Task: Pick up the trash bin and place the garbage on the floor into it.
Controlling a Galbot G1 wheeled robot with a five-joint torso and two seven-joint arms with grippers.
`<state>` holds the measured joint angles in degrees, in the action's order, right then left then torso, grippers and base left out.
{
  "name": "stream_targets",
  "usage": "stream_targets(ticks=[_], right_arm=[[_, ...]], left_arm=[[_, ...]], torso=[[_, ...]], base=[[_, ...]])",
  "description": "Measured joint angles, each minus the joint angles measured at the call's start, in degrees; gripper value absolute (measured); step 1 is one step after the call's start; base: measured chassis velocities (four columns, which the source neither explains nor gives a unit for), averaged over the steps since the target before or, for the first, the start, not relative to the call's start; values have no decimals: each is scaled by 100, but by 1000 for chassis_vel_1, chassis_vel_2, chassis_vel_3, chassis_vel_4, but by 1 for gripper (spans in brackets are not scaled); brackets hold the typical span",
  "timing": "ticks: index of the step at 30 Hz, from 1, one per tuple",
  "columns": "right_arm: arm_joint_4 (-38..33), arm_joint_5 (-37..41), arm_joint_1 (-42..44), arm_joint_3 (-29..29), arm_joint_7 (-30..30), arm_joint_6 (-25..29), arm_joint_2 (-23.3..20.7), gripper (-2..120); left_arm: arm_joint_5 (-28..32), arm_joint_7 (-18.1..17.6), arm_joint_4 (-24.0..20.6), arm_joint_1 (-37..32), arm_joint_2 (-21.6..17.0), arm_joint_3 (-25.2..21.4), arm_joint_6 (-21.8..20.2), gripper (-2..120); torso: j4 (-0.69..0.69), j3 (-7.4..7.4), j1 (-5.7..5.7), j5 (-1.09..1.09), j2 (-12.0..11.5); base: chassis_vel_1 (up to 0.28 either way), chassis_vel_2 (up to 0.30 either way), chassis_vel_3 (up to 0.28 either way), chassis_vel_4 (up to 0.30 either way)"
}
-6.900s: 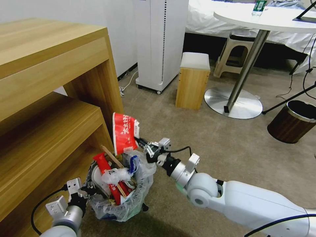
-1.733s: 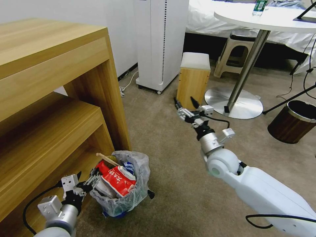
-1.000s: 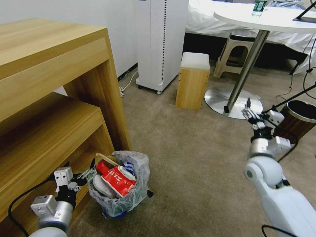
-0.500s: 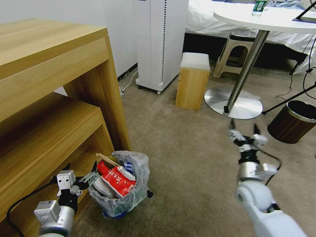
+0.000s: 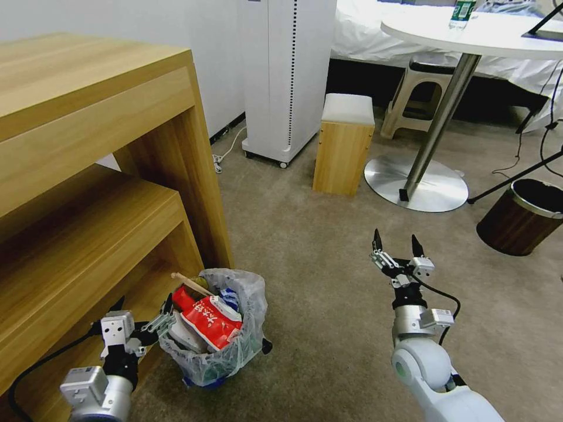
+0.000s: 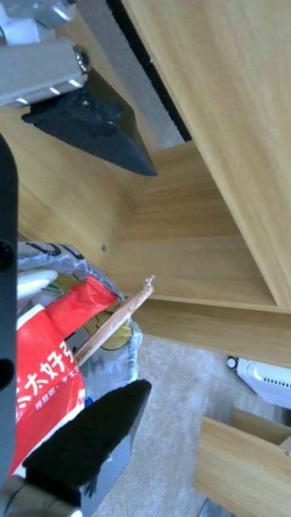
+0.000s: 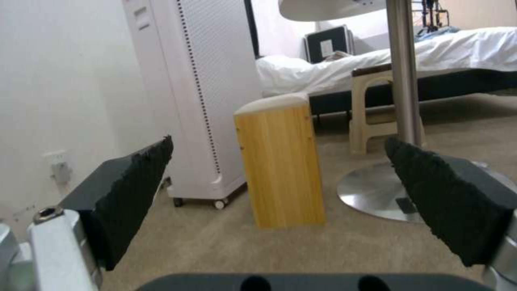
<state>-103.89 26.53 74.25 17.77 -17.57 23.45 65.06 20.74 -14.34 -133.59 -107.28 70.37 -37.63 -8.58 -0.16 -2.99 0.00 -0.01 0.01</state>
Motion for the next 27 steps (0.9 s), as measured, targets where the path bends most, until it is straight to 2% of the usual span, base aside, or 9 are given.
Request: stream_targets(ticks=[27], right_arm=[[-46,-77,71,28,-5,-67,68,100]], left_arm=[[129,22,-14,17,-44,-15,-56,100]], torso=[[0,0,0,0,0]], base=[[0,0,0,0]])
